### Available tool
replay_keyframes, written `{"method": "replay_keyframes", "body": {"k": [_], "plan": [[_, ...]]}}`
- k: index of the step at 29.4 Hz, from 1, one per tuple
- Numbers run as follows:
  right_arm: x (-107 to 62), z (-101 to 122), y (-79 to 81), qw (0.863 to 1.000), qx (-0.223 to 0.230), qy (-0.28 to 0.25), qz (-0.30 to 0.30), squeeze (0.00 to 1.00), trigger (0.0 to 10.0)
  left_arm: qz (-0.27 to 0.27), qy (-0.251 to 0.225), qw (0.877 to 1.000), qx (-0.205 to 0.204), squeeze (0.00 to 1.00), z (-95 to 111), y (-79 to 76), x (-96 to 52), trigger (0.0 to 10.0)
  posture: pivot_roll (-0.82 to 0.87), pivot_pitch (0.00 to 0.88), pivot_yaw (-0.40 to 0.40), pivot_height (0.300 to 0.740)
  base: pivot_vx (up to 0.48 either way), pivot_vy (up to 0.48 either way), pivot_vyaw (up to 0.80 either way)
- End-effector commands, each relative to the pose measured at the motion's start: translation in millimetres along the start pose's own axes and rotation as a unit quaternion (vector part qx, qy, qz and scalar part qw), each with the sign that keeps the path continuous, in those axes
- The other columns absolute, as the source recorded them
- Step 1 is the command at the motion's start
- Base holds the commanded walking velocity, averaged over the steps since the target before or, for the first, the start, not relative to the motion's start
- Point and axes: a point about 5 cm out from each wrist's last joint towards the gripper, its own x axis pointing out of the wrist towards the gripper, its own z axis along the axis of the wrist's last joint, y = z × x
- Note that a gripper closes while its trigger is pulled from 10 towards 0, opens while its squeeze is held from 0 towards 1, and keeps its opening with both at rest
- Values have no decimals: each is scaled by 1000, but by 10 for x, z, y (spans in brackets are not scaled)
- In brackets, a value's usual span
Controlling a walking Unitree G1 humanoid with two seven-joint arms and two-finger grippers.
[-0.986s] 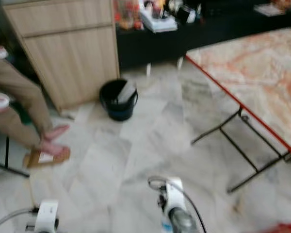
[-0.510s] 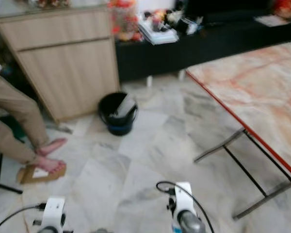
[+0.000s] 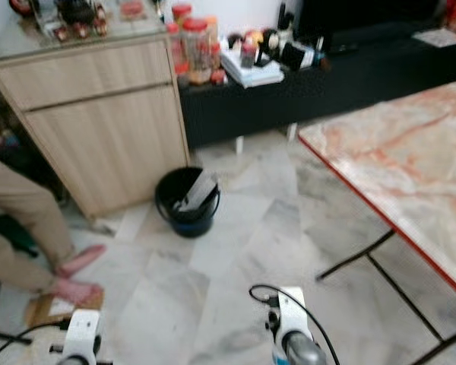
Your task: Picking trash to rubbish bin
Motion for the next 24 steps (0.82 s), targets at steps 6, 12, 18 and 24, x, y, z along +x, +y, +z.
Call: {"method": "replay_keyframes", "body": {"k": [6, 12, 18, 24], "plan": [[-2, -48, 75, 1000, 0, 10, 9, 0, 10000, 9, 20, 1000, 10, 0, -86, 87, -24, 10000, 118, 58, 16, 740, 411, 0, 0], [-4, -50, 89, 1000, -15, 8, 13, 0, 10000, 10, 22, 1000, 13, 0, -104, 103, -31, 10000, 120, 51, 17, 740, 409, 0, 346], [-6, -65, 106, 1000, -8, 8, 14, 0, 10000, 10, 22, 1000, 13, 0, -106, 111, -33, 10000, 125, 43, 18, 740, 411, 0, 400], [-6, -64, 113, 1000, -5, 8, 14, 0, 10000, 8, 22, 1000, 15, 0, -102, 106, -31, 10000, 122, 38, 18, 740, 402, 0, 0]]}}
